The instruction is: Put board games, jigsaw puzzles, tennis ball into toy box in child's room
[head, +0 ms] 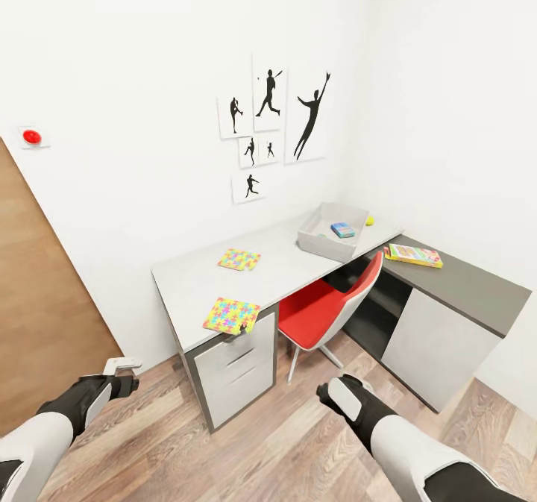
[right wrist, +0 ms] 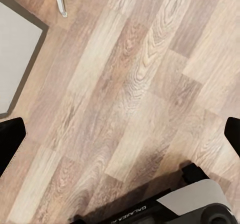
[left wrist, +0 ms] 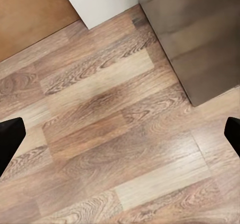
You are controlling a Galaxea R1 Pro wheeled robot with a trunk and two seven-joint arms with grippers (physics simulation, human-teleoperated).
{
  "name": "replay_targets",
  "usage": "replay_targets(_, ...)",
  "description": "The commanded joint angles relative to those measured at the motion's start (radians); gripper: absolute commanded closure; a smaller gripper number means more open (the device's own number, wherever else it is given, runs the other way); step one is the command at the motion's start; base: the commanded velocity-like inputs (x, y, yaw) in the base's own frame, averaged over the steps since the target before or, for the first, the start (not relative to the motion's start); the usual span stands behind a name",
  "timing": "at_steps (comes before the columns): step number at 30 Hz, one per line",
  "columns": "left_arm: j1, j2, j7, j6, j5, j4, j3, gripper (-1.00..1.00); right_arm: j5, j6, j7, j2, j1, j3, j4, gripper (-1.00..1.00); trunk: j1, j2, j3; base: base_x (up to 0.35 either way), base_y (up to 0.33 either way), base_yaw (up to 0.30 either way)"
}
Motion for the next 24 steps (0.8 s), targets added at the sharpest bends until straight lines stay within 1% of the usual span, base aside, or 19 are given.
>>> replay_targets(1, 0.000, -0.001, 0.000, 0.006, -0.001, -0.002, 0.007, -1.00, -0.005, 0.000, 0.001, 0.000, 0.002, 0.009, -0.002, -1.00, 0.001, -0.002, -0.002, 0.000, 0.000, 0.000)
replay_targets(7, 0.000, -0.002, -0.001, 0.005, 0.000, -0.002, 0.007, -1.00, -0.005, -0.009, 0.011, -0.001, 0.006, 0.010, -0.002, -1.00, 0.001, -0.002, -0.002, 0.000, 0.000, 0.000)
replay_targets(10, 0.000, -0.002, -0.003, 0.007, 0.001, -0.002, 0.007, -1.00, -0.005, -0.011, 0.013, -0.007, 0.010, 0.009, -0.001, -1.00, 0.001, -0.002, -0.002, 0.000, 0.000, 0.000)
replay_targets(15, 0.000, -0.002, -0.011, 0.011, 0.004, -0.002, 0.007, -1.00, -0.006, -0.011, 0.013, -0.011, 0.013, 0.008, -0.001, -1.00, 0.001, -0.002, -0.002, 0.000, 0.000, 0.000)
replay_targets(21, 0.000, -0.001, -0.019, 0.017, 0.012, -0.002, 0.015, -1.00, -0.007, -0.012, 0.014, -0.015, 0.014, 0.007, 0.000, -1.00, 0.001, -0.002, -0.002, 0.000, 0.000, 0.000)
replay_targets(24, 0.000, -0.001, -0.033, 0.018, 0.013, -0.002, 0.019, -1.00, -0.007, -0.012, 0.014, -0.016, 0.014, 0.007, 0.000, -1.00, 0.001, -0.002, -0.002, 0.000, 0.000, 0.000)
